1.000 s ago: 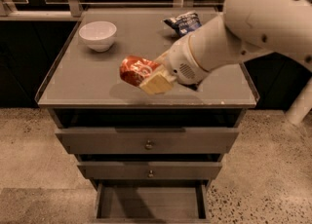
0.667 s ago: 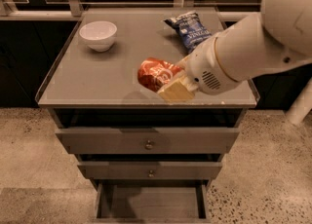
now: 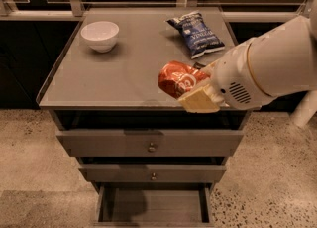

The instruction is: Place coke can into bottom drawer

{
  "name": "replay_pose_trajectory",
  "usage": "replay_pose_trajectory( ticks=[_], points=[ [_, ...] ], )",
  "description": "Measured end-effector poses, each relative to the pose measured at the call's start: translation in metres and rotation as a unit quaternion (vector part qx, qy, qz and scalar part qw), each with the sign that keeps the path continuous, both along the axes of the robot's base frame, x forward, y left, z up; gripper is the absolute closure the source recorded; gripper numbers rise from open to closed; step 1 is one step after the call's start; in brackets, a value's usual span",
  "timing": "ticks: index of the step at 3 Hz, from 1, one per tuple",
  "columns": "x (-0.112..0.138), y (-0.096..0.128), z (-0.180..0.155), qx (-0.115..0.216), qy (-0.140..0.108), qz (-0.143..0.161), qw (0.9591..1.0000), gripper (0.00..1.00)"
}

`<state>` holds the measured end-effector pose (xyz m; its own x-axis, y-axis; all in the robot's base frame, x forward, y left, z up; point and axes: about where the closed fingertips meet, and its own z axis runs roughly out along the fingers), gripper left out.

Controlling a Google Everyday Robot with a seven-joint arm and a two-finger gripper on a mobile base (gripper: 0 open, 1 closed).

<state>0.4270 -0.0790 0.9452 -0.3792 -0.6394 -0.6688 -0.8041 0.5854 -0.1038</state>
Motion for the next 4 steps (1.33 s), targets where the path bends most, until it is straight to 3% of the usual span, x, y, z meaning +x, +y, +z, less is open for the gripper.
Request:
replay_pose_trajectory(
  ticks=[1,2,3,4],
  points=[
    [-0.009,-0.005,-0.034,0.035,0.027,-0.026,0.9987,1.00],
    [-0.024,-0.006,-0.104,0.106,0.074,-0.084,0.9880,1.00],
    [-0.044,-0.002,-0.188,0.155,0.129,-0.135,0.9701,1.00],
    [-0.065,0.005,-0.271,0.173,0.189,-0.169,0.9518,1.00]
  ],
)
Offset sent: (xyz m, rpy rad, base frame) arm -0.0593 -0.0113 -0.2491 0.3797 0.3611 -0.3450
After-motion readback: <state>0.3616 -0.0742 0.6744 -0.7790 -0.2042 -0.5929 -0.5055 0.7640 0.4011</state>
